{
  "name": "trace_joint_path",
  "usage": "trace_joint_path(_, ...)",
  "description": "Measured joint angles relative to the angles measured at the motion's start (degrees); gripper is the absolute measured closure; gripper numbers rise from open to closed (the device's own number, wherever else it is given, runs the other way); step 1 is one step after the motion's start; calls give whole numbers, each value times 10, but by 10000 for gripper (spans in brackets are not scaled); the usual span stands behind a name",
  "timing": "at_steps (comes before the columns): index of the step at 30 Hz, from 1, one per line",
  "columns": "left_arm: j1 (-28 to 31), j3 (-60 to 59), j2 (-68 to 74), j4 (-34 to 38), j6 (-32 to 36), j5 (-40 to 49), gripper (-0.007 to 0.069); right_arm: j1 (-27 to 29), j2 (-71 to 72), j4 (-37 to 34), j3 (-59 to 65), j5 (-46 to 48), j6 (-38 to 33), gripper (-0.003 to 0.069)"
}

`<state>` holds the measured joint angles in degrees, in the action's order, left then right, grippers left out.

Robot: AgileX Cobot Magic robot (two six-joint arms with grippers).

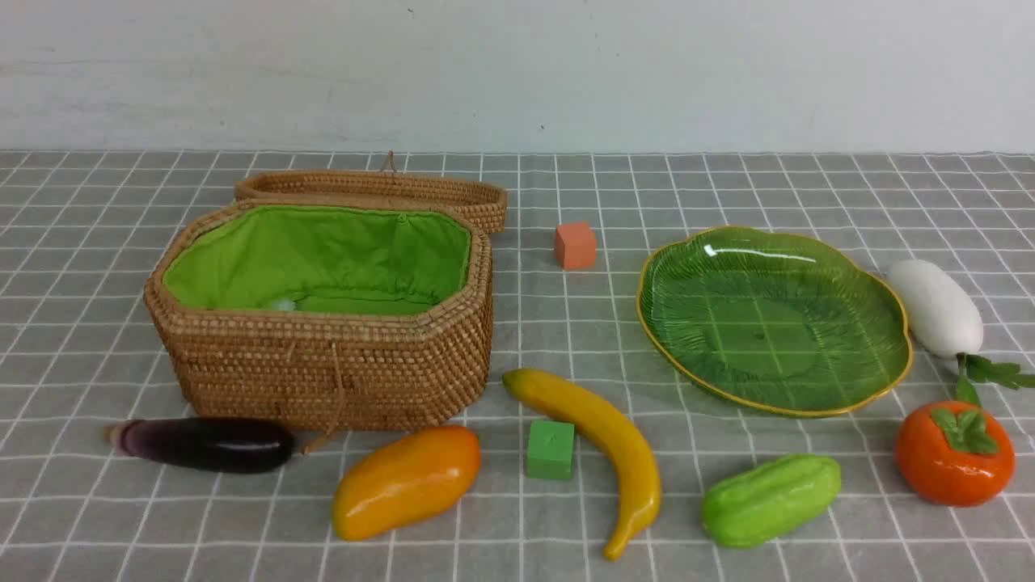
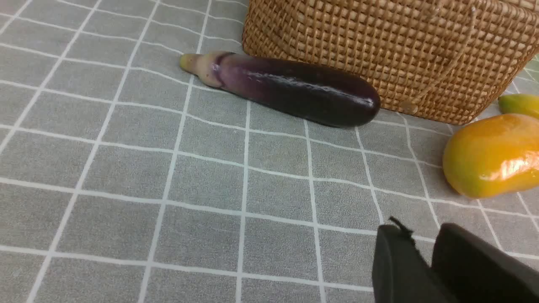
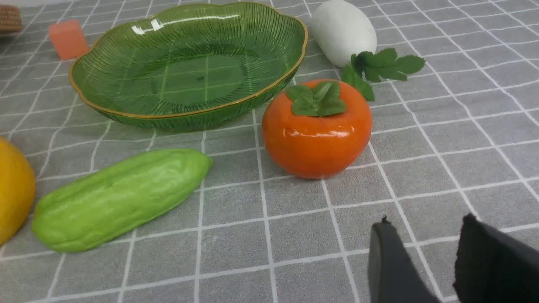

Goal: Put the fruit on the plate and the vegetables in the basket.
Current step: Use the left arm to grab an eggplant and put it into the left basket

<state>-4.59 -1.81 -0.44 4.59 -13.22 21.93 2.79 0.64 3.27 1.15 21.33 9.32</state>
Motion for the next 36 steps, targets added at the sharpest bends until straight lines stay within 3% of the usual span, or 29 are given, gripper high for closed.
trace_joint_path(16,0,0,0,-1,0,-12,480,0,0,0,0,1,0,419)
trace_joint_path(26,0,0,0,217,-126,-130,469,0,0,0,0,1,0,419)
trace_joint_path(30,0,0,0,242,-130,-167,468,0,0,0,0,1,0,419)
trace_joint_path(33,0,17,0,245,-131,-158,505,0,0,0,0,-1,0,419)
trace_joint_path(36,0,78,0,241,-105,-77,619,0,0,-14,1,-16,12,419)
